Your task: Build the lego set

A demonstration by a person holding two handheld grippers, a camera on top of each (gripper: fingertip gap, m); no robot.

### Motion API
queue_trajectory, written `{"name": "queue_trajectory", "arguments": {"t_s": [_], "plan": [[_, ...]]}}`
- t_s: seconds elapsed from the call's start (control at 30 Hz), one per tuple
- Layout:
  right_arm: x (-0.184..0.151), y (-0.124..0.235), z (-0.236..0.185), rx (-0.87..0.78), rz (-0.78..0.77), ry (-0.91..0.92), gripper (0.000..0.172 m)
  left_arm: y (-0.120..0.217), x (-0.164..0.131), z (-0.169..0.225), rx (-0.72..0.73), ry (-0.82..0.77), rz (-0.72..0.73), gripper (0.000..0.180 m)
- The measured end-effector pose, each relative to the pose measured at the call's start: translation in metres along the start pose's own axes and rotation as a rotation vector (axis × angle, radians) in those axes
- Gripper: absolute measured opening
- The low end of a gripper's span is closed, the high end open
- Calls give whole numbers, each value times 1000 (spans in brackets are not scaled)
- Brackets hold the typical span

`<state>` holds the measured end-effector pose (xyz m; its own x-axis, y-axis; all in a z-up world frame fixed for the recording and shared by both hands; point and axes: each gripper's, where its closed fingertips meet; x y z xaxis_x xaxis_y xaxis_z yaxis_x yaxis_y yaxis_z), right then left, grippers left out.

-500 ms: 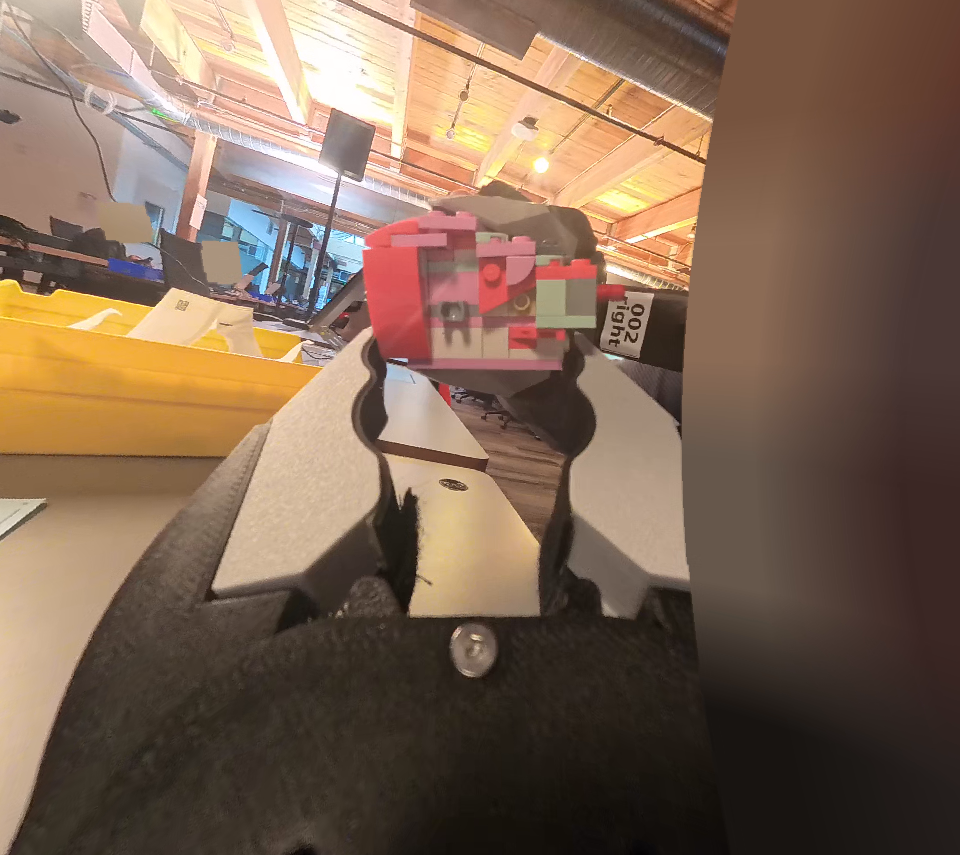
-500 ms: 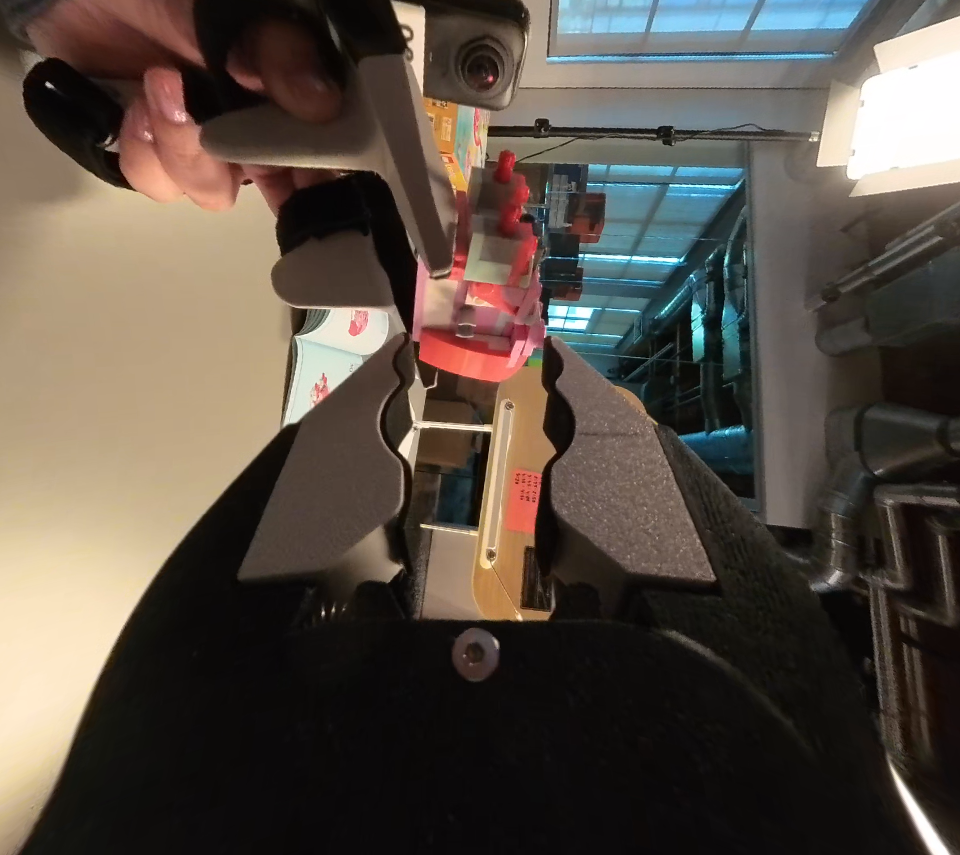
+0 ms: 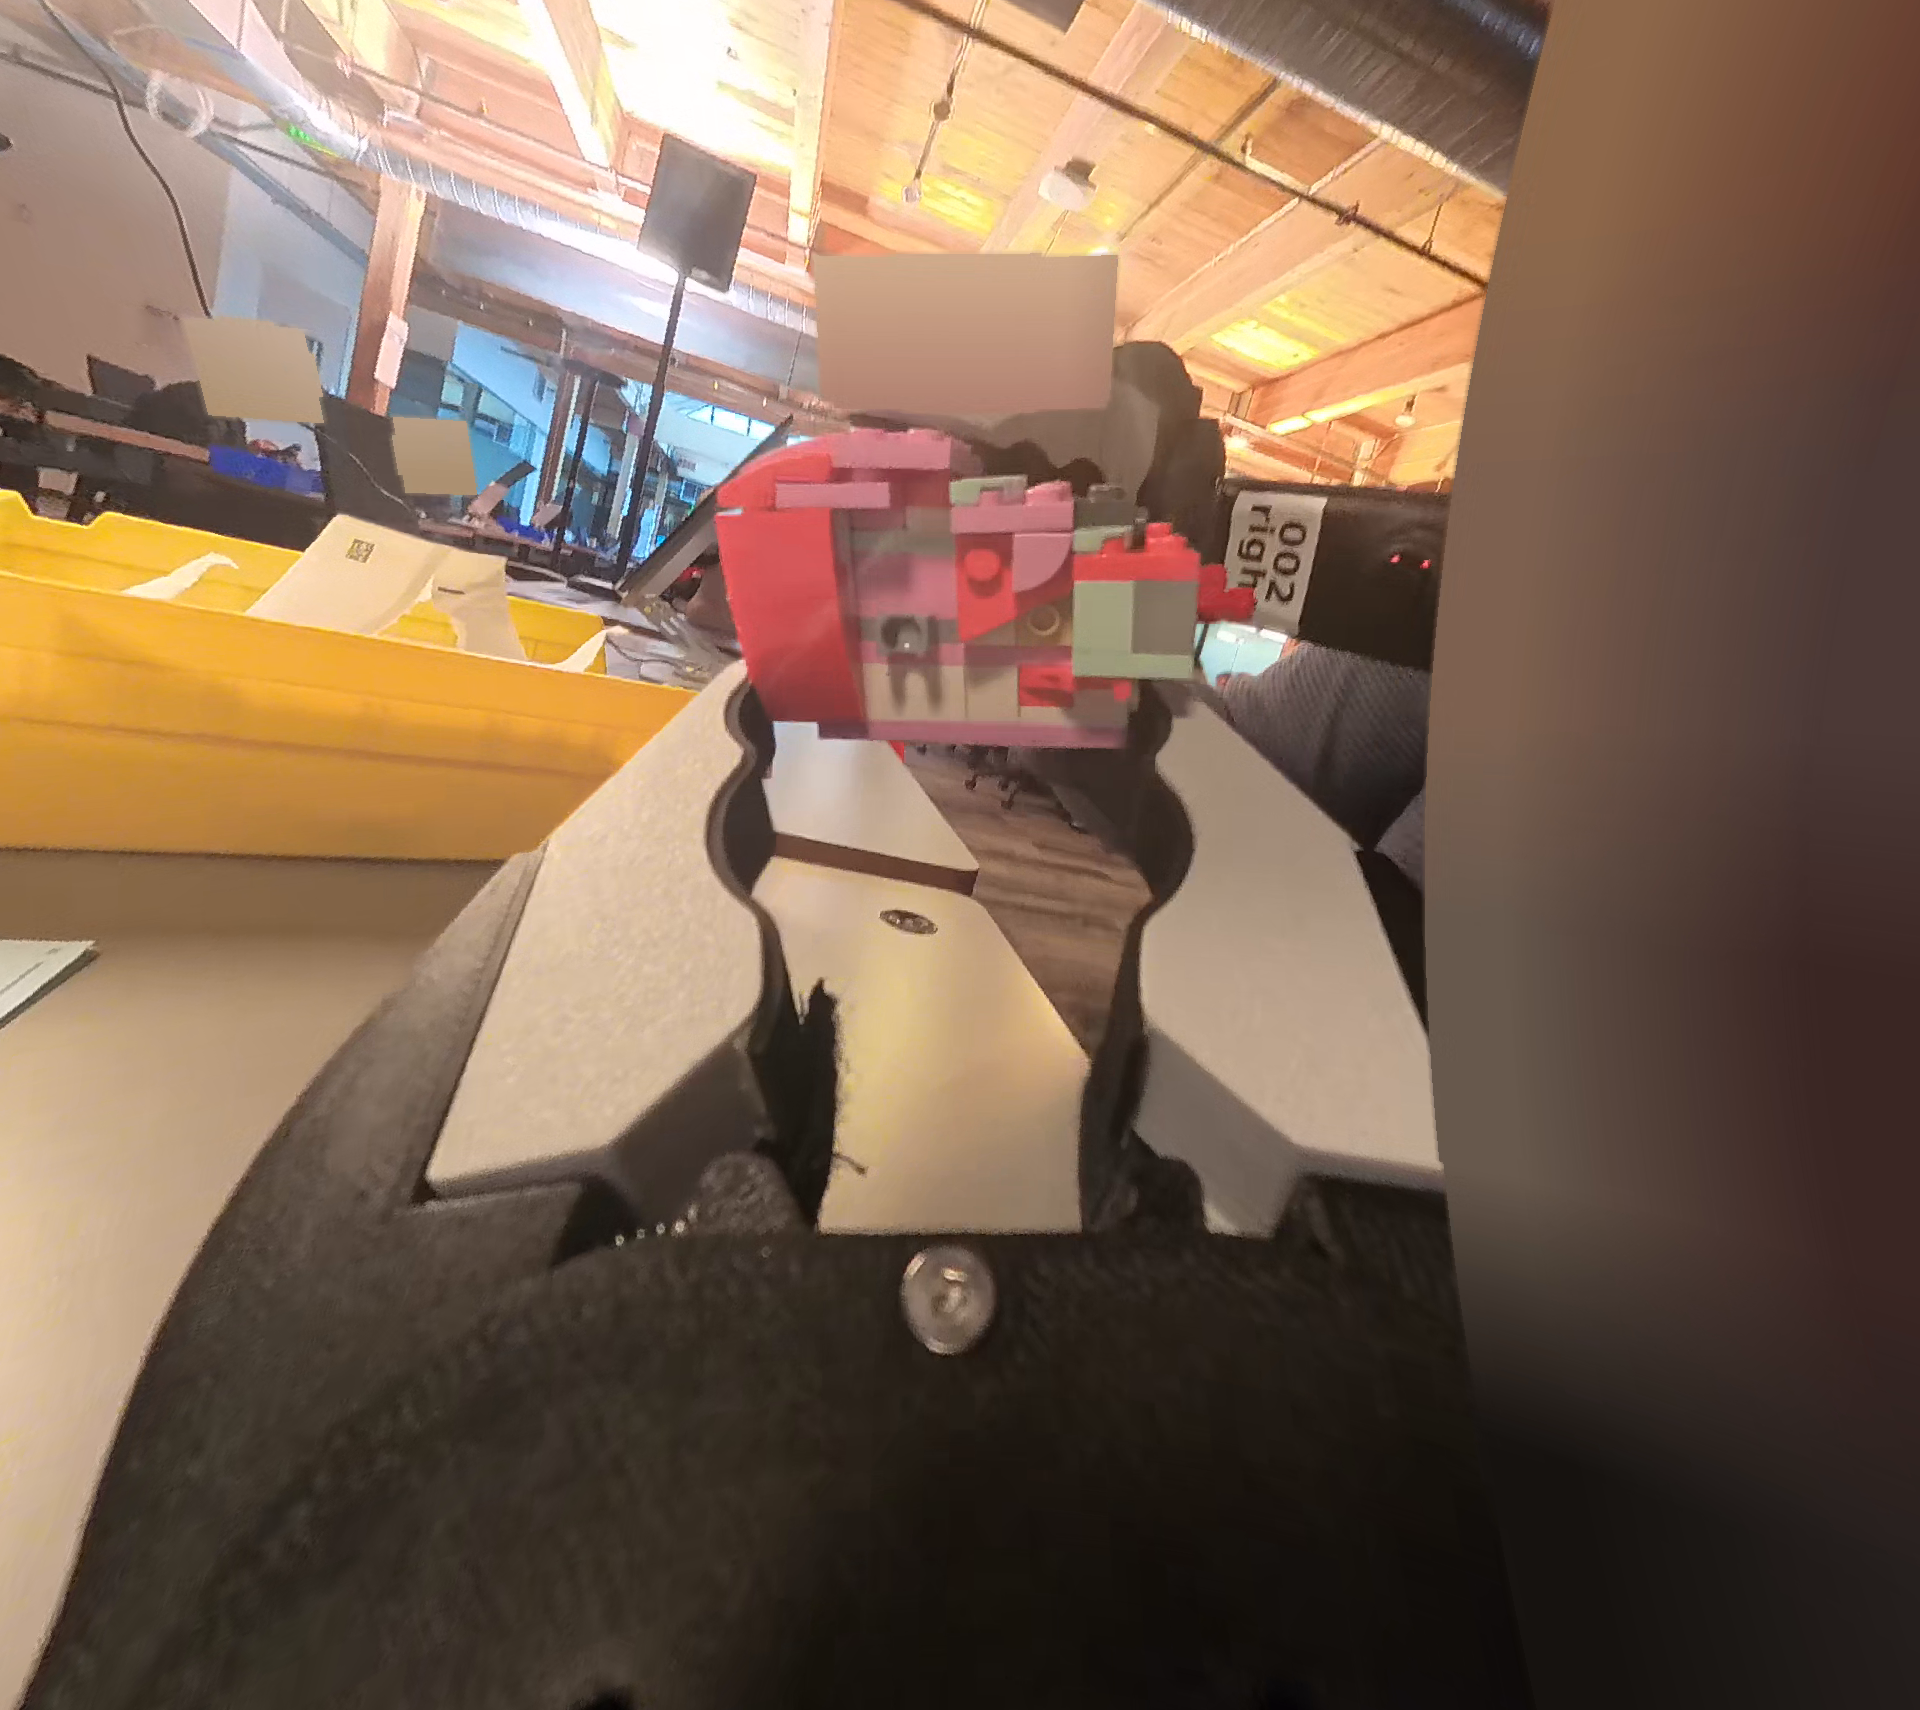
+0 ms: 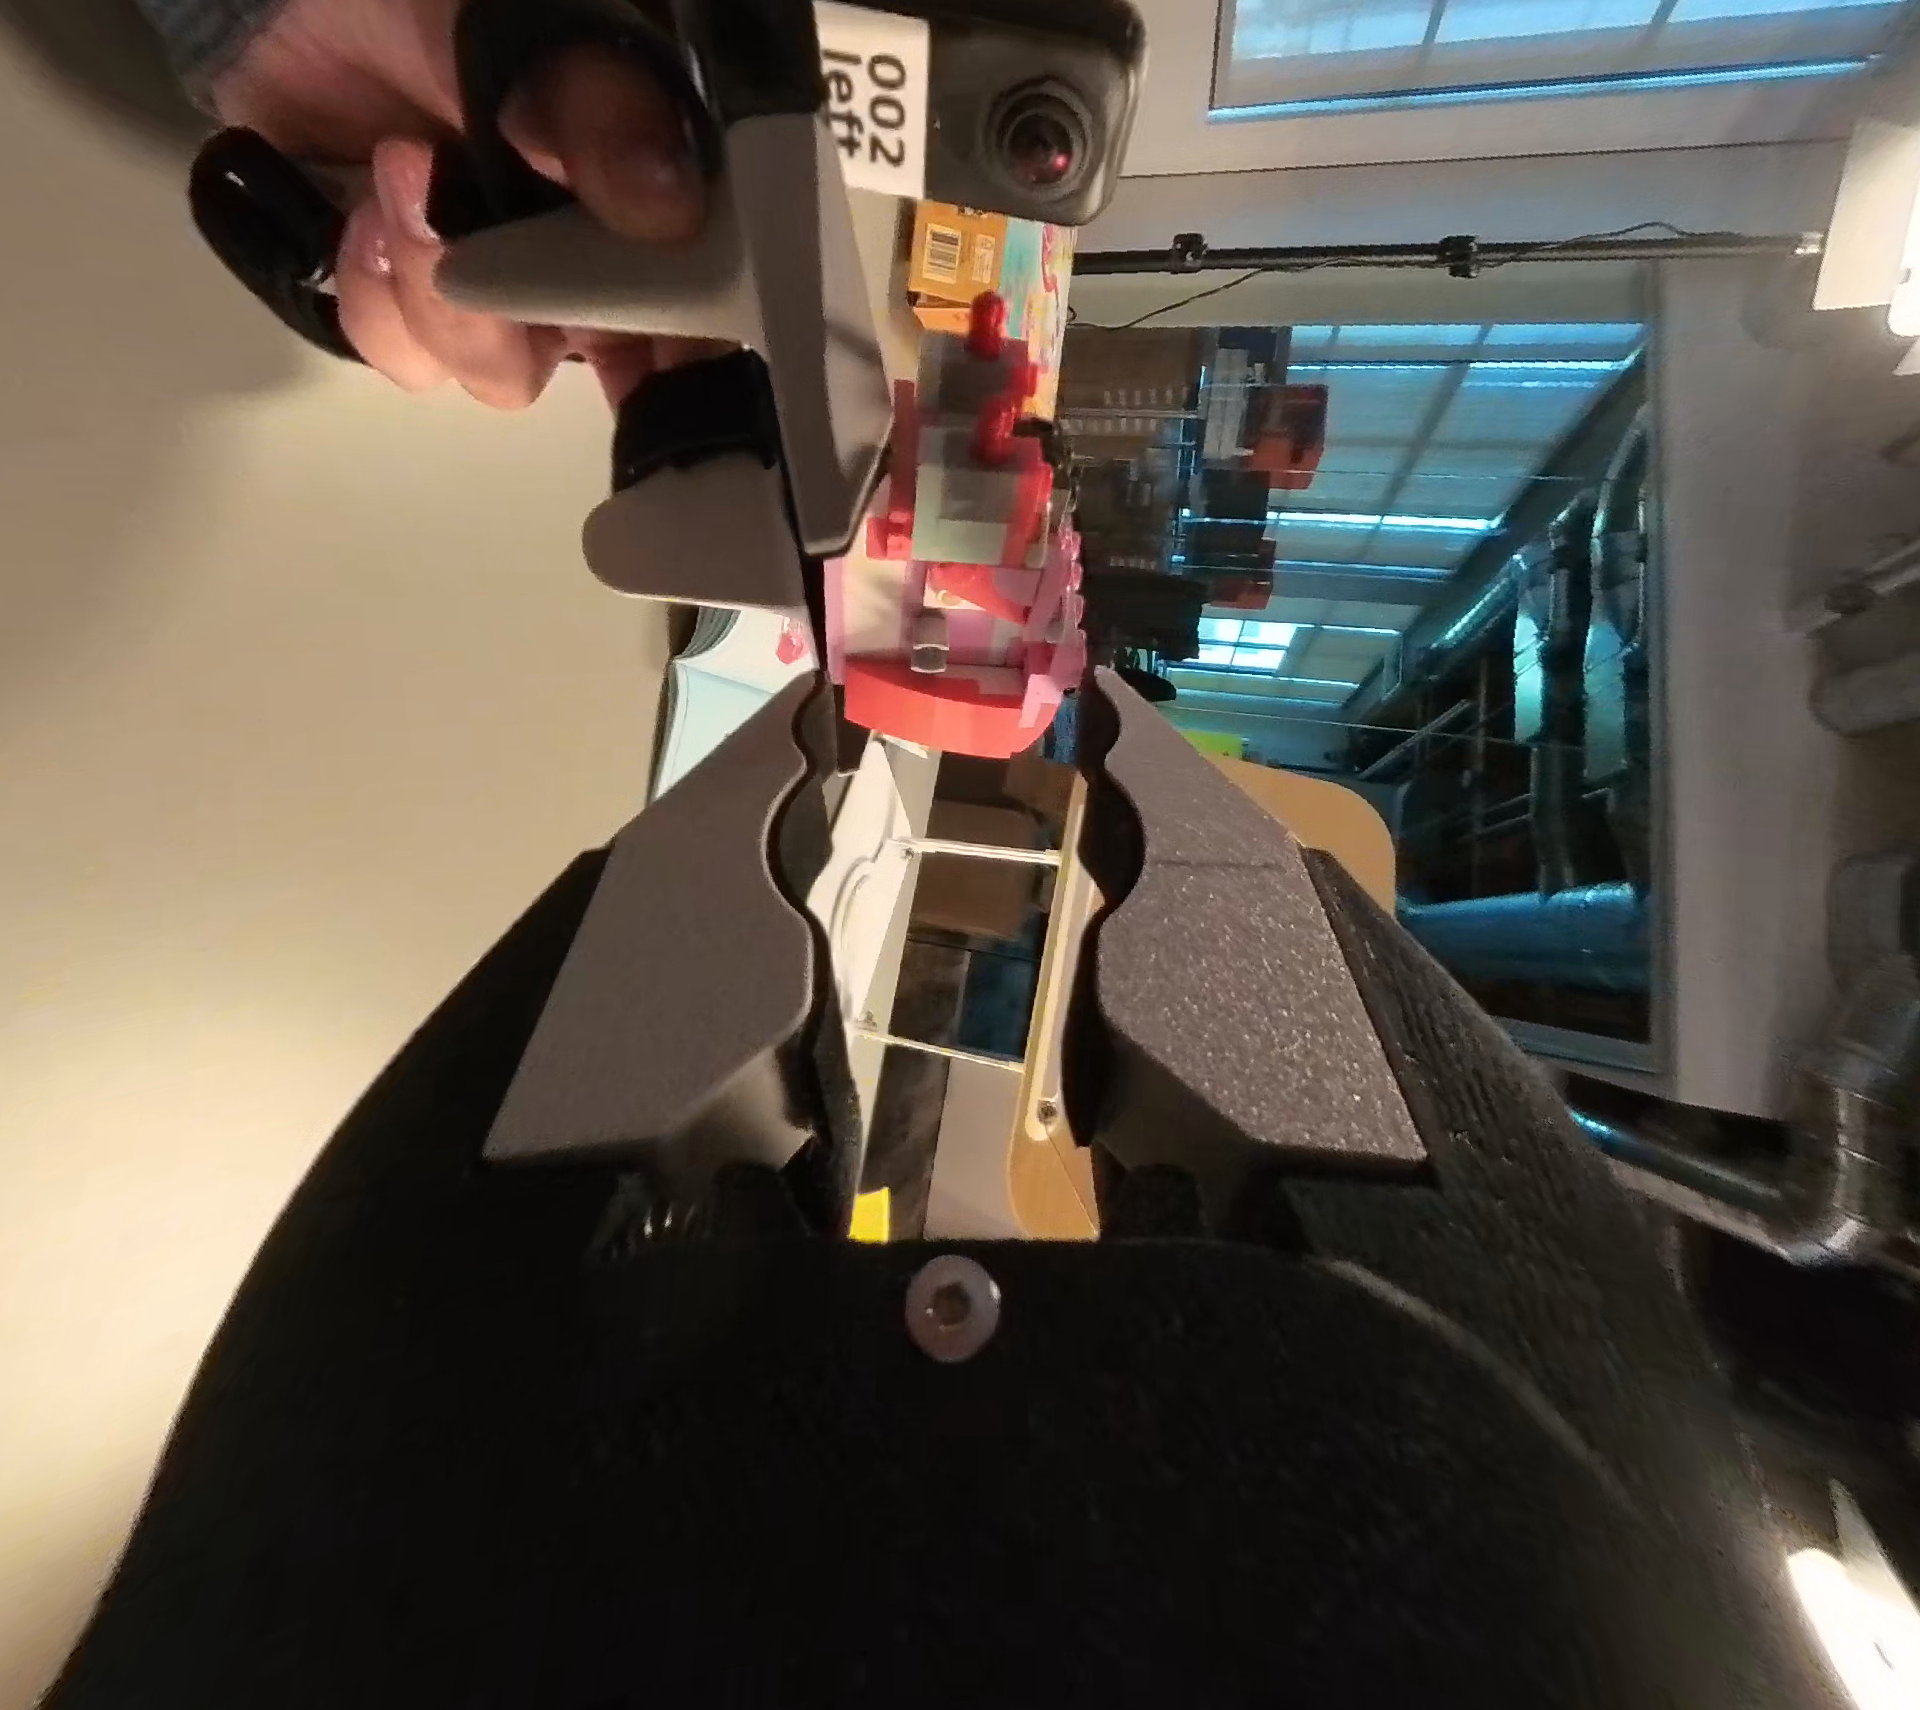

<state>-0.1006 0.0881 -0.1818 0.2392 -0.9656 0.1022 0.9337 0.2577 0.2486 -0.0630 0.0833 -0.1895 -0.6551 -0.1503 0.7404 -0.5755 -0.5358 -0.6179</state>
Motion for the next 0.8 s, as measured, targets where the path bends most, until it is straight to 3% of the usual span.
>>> {"name": "queue_trajectory", "arguments": {"t_s": [0.47,0.6,0.7,0.8], "plan": [[-19,2,-19,28,-60,-13,44,2,-22,-19,117,-19,-138,70],[-30,0,-30,24,-106,3,45,5,-21,-34,233,-185,-169,86],[-36,-2,-34,5,-127,-7,45,8,-23,-41,298,-281,-204,81],[-40,-3,-36,-15,-147,-4,45,10,-25,-45,333,-269,-209,80]]}}
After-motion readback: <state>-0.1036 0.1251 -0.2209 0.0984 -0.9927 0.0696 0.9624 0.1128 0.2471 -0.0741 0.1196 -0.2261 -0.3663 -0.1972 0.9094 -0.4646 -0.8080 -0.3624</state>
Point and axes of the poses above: each gripper's, where its closed fingertips meet, y back along the fingers, x out of its top, z = x × y across the jaws, and after that the axes turned 14 degrees about z, right-handed
